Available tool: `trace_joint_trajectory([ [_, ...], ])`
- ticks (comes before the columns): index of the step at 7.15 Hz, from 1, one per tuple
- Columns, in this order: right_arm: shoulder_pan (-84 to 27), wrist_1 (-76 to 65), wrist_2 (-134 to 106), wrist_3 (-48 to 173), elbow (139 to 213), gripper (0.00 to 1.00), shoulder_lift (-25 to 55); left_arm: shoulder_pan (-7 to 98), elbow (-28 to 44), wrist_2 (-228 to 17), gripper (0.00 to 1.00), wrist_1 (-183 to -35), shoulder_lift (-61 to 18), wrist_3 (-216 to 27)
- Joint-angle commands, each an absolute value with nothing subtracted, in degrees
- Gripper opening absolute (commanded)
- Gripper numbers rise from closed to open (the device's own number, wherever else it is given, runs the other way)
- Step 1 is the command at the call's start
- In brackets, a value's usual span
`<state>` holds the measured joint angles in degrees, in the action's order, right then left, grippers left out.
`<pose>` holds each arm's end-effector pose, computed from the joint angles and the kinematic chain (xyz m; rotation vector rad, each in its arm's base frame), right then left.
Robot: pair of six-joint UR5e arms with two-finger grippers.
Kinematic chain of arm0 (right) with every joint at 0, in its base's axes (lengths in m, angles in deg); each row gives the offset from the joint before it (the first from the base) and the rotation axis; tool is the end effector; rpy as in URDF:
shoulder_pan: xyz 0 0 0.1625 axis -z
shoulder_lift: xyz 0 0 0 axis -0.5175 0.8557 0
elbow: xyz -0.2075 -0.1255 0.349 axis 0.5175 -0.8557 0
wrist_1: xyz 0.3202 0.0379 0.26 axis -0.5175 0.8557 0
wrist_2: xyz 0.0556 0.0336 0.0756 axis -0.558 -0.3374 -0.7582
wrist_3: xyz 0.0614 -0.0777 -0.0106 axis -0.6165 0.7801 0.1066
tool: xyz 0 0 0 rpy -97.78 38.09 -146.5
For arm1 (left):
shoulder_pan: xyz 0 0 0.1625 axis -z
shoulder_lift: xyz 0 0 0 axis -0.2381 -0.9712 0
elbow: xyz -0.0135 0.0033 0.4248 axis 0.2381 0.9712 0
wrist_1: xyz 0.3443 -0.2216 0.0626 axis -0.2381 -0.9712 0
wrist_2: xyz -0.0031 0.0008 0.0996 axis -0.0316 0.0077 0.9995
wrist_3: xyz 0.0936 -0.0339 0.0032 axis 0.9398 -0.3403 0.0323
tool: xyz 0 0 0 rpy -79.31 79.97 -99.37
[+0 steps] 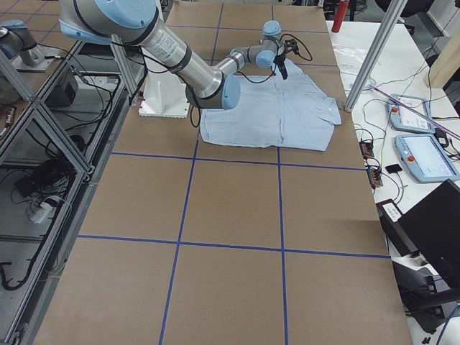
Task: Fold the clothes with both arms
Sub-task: 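Carry the held sleeve with the right gripper across the chest toward the collar, then release the sleeve with the right gripper while the left gripper grasps the other cuff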
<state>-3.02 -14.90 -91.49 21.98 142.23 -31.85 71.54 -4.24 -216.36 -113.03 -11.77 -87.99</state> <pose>-0.6343 -0.5692 0.0693 0.4192 -0.9394 -0.0829 -0.0177 -0.5911 0.6091 0.3937 0.7735 0.1306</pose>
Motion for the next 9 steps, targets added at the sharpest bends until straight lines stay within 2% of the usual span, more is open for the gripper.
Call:
trace_joint_trajectory([
  [1, -3.3, -0.5, -91.8, 21.8, 150.0, 1.0, -31.4, 64.0, -3.8, -214.4, 1.0, -130.0, -7.2, -110.9],
  [2, -4.7, 5.6, -93.2, 21.8, 153.2, 1.0, -30.8, 58.8, -1.9, -209.9, 1.0, -137.2, -3.5, -121.1],
  [3, -7.0, 10.5, -97.1, 22.1, 157.8, 1.0, -28.8, 54.8, 2.4, -206.1, 1.0, -138.2, -0.2, -127.8],
  [4, -9.5, 13.9, -100.5, 22.6, 164.1, 1.0, -24.3, 50.5, 6.7, -201.4, 0.99, -138.1, 3.1, -132.5],
  [6, -13.2, 16.4, -104.0, 26.2, 176.5, 1.0, -12.6, 40.1, 7.7, -189.8, 0.95, -137.7, 3.7, -144.0],
  [7, -14.2, 16.3, -104.6, 28.4, 179.2, 1.0, -9.4, 38.8, 7.2, -187.4, 0.94, -137.6, 3.7, -144.4],
  [9, -14.2, 16.3, -104.5, 28.4, 179.9, 1.0, -8.6, 38.4, 5.0, -185.2, 0.9, -137.6, 3.1, -144.1],
])
